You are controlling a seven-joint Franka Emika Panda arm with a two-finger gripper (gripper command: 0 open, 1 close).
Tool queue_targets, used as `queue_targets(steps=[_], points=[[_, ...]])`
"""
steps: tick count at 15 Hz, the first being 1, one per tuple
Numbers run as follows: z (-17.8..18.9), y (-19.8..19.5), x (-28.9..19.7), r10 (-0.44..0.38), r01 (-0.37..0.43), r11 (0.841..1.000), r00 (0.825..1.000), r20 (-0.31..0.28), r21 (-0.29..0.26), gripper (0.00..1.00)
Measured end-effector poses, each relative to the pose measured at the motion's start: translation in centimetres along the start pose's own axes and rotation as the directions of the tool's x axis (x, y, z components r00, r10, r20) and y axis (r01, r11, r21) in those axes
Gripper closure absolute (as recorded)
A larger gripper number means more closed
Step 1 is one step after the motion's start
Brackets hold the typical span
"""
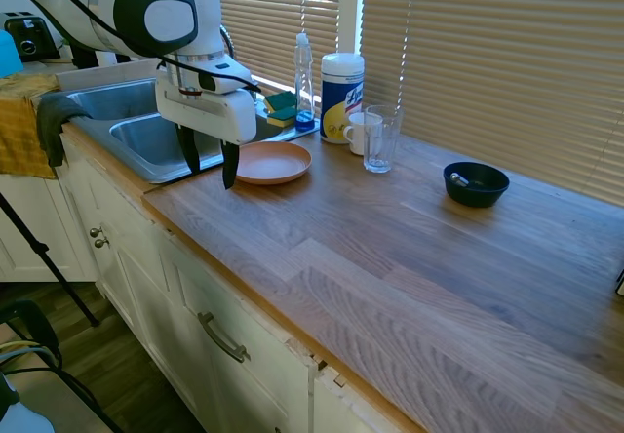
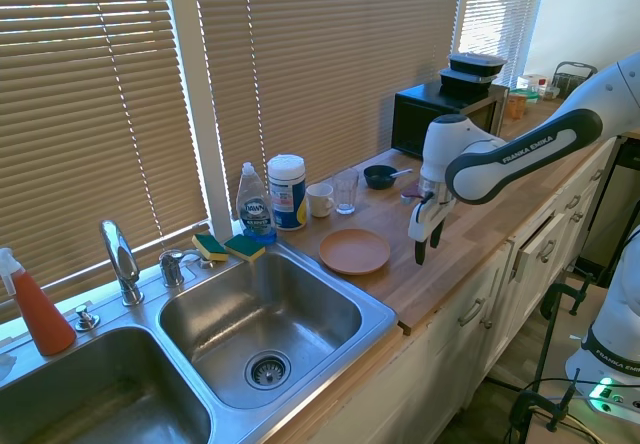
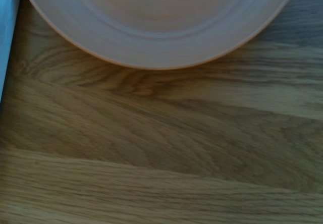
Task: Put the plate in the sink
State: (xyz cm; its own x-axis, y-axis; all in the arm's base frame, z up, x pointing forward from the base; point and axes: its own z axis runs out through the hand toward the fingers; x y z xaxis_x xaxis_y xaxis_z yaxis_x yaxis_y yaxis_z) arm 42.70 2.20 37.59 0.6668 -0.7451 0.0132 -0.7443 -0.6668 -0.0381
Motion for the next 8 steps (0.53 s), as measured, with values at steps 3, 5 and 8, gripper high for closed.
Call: queue_targets(steps=[3,5,8], points=[[-0.1,0.1,0.3,0.004,-0.004,1.000,1.000,-0.001,0.005,0.00],[-0.8,0.2,1.7,0.016,-0.015,0.999,1.000,-0.007,0.036,0.00],[-0.9,0.4,4.8,0.038,-0.038,0.995,0.999,0.000,0.092,0.00]])
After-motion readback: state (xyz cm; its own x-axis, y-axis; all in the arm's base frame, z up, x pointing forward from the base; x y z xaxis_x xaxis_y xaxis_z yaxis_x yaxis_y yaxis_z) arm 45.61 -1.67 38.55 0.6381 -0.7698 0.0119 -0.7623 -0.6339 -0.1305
